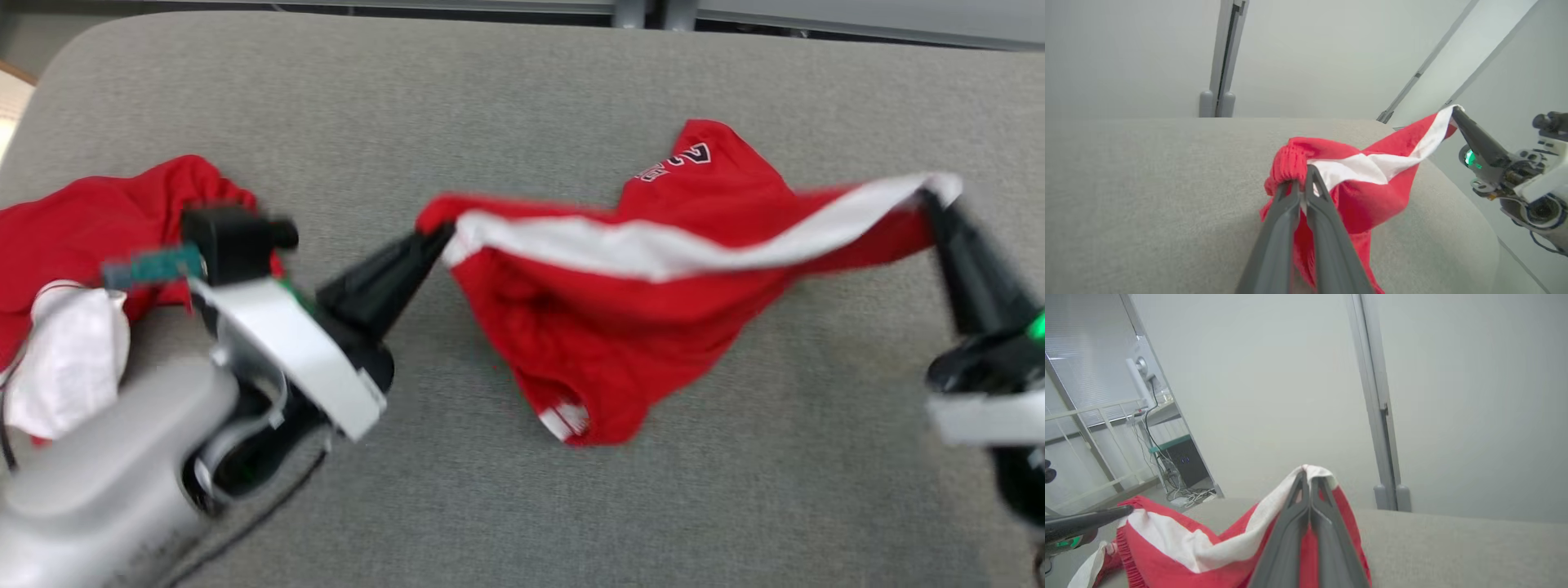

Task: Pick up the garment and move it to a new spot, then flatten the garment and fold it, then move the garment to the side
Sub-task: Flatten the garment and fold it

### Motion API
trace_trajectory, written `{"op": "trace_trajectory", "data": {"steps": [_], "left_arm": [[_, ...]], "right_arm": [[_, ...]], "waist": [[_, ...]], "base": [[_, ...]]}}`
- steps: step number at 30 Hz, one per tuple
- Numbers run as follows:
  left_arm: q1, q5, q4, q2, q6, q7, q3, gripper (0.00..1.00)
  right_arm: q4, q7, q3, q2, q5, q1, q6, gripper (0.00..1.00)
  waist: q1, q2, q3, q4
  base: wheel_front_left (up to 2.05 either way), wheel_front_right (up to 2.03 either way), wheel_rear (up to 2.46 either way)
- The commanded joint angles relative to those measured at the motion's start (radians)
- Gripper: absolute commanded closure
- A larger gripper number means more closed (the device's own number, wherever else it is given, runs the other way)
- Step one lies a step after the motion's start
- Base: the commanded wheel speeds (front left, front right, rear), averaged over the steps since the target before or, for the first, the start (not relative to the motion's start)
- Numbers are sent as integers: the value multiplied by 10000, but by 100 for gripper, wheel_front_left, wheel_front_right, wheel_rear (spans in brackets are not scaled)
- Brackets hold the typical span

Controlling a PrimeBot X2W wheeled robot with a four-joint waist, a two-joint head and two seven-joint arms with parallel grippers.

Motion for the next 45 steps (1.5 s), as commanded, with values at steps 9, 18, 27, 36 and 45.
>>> {"op": "trace_trajectory", "data": {"steps": [9,18,27,36,45], "left_arm": [[-4991,1162,-610,78,-8,2510,718,100],[-10344,3759,2407,-1434,-805,1891,906,100],[-9739,3481,2315,-1829,-1048,-384,-1030,100],[-4940,1688,724,-1338,-1047,-1691,-3277,100],[-622,1385,-61,-774,-1048,-1402,-3355,100]], "right_arm": [[479,-7,-1062,-271,212,-4760,-13,100],[2002,-7,-2205,375,-1134,-9959,-12,100],[884,-7,-2462,187,-1999,-7751,-12,100],[463,-7,-3754,989,-2564,-1673,-16,100],[388,-7,-4372,1349,-2682,1999,-15,100]], "waist": [[0,0,1562,-1531],[0,0,3270,-2262],[0,0,3637,-2070],[0,0,2567,-2028],[0,0,723,-2276]], "base": [[0,0,0],[0,0,0],[0,0,0],[0,0,0],[0,0,0]]}}
